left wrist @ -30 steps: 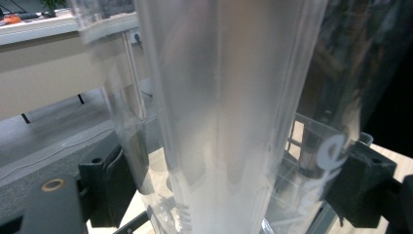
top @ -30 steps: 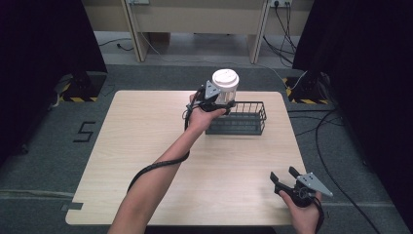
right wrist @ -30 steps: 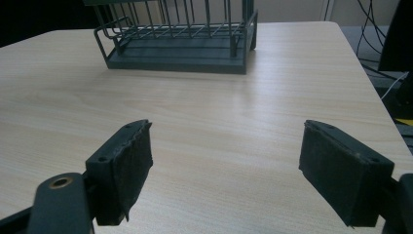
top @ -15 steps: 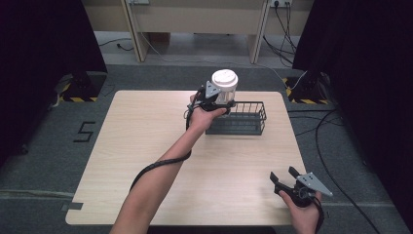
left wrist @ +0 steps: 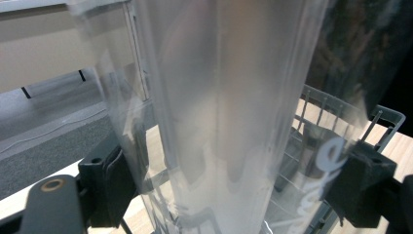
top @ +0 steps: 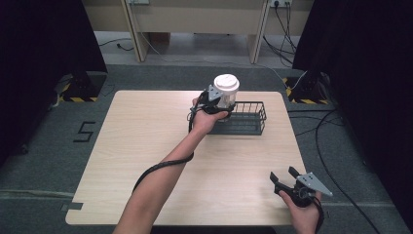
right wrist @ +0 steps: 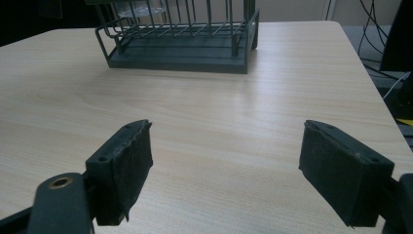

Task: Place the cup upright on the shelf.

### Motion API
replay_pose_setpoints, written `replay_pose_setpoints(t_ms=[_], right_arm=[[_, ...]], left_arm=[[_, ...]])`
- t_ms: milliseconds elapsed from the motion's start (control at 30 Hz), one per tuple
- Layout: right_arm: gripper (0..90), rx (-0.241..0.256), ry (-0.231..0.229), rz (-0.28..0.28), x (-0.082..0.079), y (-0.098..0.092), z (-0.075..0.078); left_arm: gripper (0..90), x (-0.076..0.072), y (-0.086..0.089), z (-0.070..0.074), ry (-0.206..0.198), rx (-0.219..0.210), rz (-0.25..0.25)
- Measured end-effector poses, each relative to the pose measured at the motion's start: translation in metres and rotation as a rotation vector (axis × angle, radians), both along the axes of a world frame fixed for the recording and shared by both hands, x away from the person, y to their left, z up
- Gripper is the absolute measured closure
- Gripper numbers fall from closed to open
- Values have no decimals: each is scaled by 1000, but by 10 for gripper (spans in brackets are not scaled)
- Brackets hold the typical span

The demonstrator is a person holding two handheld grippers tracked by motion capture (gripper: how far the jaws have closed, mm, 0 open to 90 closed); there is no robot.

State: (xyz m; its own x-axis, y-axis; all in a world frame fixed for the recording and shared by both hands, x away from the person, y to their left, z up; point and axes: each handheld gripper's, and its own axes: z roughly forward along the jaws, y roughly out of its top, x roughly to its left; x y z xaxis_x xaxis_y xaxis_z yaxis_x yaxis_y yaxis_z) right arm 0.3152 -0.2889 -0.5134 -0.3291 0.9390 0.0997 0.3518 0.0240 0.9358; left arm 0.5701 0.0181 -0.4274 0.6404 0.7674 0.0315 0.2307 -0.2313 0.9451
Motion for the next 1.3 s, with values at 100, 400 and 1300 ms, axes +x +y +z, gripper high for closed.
replay_pose_setpoints(t_ms=[100,400,1300], right_arm=[[203,0,1,1,0,0,0],[203,0,1,2,0,0,0],[204,-13,-3,5,0,0,0]], left_arm=[[171,0,-1,-2,5,6,3],[170,2,-3,-10,18,24,10],[143,-5,0,-16,30,28,32]])
